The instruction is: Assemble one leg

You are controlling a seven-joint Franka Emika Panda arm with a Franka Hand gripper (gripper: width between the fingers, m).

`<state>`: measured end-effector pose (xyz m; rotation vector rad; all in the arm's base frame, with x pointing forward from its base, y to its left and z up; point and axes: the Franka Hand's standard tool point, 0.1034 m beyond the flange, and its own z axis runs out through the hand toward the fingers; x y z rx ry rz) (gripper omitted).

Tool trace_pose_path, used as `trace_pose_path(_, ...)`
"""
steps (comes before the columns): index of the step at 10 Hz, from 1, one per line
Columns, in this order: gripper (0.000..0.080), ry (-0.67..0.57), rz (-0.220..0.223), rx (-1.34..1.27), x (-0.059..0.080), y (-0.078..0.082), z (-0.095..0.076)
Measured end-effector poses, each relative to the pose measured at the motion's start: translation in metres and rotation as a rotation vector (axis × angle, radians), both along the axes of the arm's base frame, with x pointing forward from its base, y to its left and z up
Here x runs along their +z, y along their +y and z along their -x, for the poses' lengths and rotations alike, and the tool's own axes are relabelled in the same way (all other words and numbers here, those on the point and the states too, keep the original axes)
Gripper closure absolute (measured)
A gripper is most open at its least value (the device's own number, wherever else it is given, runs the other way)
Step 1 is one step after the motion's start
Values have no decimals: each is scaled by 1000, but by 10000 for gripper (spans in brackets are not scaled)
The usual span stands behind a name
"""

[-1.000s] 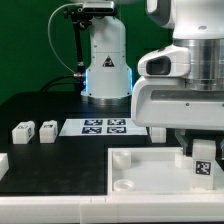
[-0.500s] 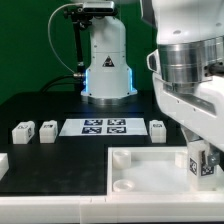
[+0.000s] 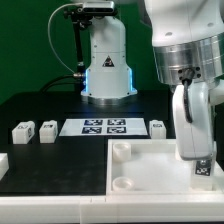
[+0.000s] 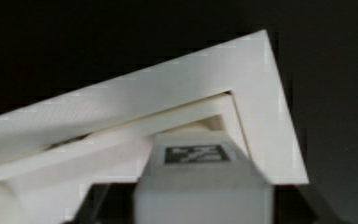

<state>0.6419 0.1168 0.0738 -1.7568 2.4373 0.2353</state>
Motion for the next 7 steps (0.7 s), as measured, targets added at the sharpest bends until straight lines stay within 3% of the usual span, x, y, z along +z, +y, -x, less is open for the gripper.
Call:
trace_pose_path(2, 210, -2, 0, 18, 0, 1, 0)
trace_pose_path(5, 163, -4, -1, 24, 1, 3, 1)
trace_pose_path(7, 150, -32, -13, 57, 21, 17, -1)
